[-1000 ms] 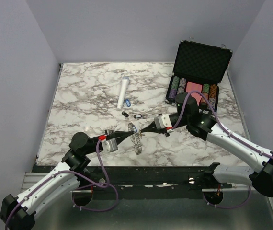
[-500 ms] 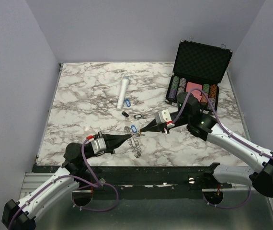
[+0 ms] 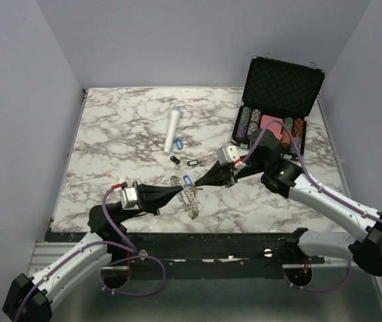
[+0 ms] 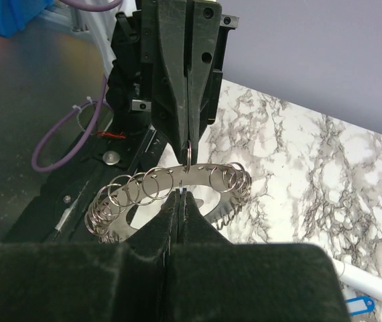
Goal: Put the keys on the keyring
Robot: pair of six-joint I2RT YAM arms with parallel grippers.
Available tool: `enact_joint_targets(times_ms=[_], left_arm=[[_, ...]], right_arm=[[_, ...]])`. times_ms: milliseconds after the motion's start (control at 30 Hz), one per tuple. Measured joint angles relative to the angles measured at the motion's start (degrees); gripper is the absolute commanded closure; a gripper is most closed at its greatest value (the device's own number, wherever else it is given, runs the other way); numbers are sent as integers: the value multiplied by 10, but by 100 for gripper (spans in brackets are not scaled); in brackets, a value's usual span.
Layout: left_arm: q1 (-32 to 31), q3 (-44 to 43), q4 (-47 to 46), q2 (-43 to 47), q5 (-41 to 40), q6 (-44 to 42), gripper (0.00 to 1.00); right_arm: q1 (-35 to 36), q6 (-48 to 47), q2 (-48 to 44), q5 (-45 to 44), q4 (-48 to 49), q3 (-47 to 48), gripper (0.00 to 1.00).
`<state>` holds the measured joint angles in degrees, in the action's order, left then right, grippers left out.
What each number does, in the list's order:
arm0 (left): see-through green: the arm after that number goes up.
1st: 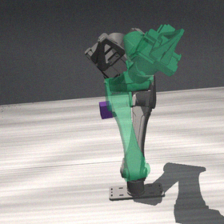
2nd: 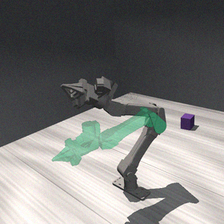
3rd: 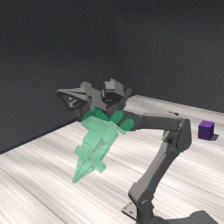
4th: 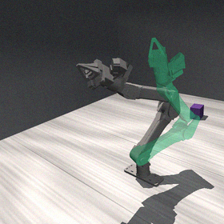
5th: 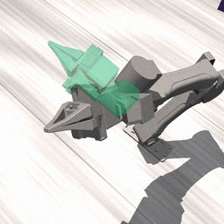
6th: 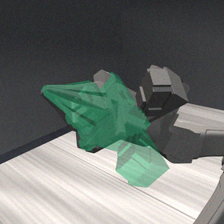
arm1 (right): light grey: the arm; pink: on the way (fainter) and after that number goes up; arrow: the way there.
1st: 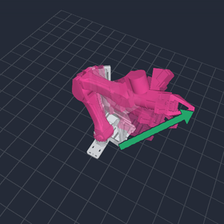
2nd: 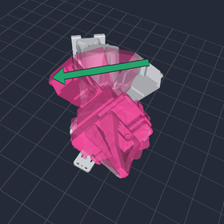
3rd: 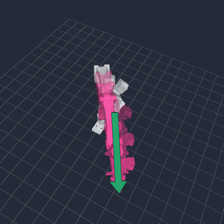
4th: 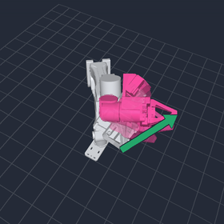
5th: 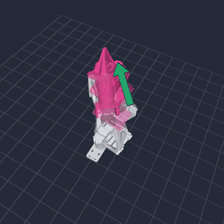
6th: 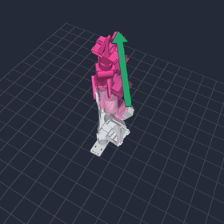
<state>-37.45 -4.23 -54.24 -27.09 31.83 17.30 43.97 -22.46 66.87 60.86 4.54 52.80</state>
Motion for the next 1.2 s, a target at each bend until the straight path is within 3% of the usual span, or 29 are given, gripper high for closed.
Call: enact_joint_targets(times_ms=[400, 1200], left_arm=[[11, 0, -62, -41, 26, 42, 100], [11, 0, -63, -42, 37, 50, 100]], right_arm=[[7, 34, 11, 0, 35, -6, 100], [18, 29, 14, 0, 44, -7, 100]])
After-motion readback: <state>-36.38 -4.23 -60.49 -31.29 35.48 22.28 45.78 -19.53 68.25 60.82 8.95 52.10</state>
